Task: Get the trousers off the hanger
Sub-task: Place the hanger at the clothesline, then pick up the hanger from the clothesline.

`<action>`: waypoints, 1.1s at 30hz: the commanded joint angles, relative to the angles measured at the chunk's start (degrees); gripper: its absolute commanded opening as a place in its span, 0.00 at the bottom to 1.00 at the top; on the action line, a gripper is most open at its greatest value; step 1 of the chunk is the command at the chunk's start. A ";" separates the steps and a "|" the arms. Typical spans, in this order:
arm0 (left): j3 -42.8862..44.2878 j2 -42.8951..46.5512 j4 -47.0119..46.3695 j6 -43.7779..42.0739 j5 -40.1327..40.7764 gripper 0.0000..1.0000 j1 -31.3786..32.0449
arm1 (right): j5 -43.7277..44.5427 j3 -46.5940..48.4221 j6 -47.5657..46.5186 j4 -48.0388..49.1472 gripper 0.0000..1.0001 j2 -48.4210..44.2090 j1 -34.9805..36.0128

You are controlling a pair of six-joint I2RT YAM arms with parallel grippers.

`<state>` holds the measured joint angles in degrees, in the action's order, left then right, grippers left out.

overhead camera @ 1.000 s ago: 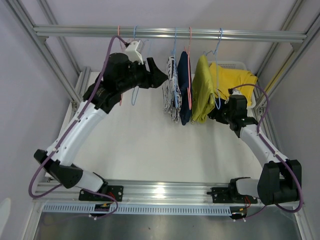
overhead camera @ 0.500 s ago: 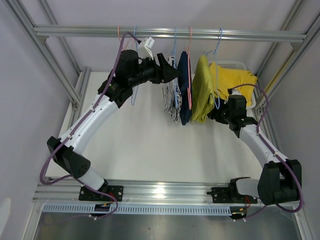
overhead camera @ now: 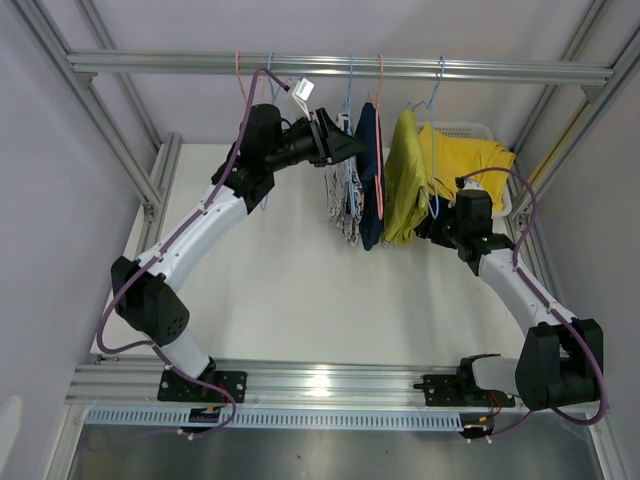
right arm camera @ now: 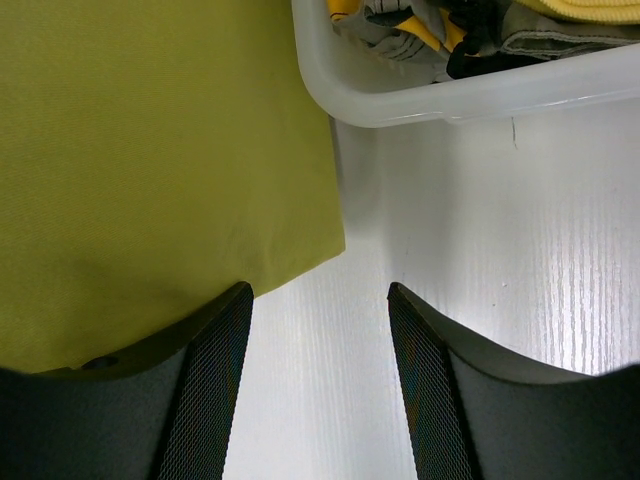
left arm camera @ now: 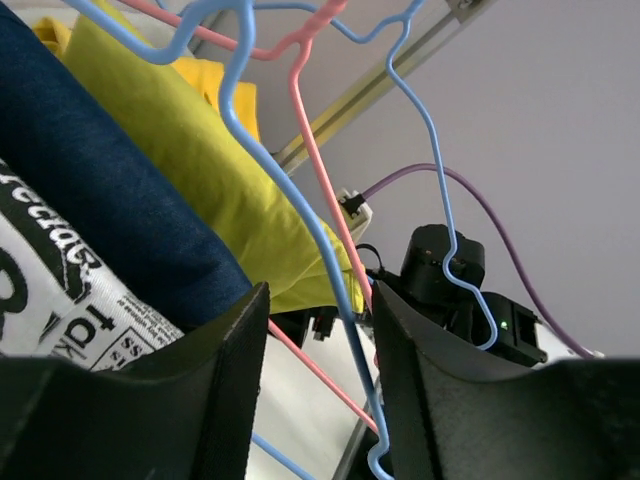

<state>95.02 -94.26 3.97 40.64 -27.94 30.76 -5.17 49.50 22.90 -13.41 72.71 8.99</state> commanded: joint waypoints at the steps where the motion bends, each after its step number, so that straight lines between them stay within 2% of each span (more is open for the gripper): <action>1: -1.68 -0.92 -10.09 5.84 -6.49 0.48 -1.14 | 0.51 -0.54 -0.40 1.19 0.61 0.33 0.50; 5: -4.31 -2.68 -19.59 14.96 -11.16 0.45 -2.55 | 0.25 -0.19 -0.48 1.02 0.61 1.56 0.59; 8: -3.97 -3.56 -21.89 17.36 -12.39 0.45 -2.64 | 0.51 -0.28 -0.57 1.02 0.62 1.65 0.59; 15: -3.26 -3.48 -20.49 18.42 -12.93 0.45 -2.55 | 0.95 -0.19 -0.83 1.02 0.61 2.00 0.76; 25: -2.30 -2.86 -14.17 14.12 -11.17 0.41 -1.06 | 1.92 -0.10 -1.19 0.67 0.62 2.00 1.29; 28: -3.09 -3.12 -13.11 13.59 -11.17 0.36 -1.06 | 1.83 -0.10 -1.19 0.58 0.62 2.18 1.29; 30: -3.09 -3.21 -12.58 13.50 -11.08 0.29 -0.97 | 1.74 -0.10 -1.27 0.58 0.62 2.35 1.38; 33: -3.27 -2.69 -13.11 13.94 -11.34 0.26 -0.97 | 1.83 -0.10 -1.36 0.58 0.62 2.61 1.46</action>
<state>90.87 -98.45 -9.58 55.99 -39.20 29.50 -3.92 49.50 22.33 -13.43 74.70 9.98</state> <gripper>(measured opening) 0.267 0.617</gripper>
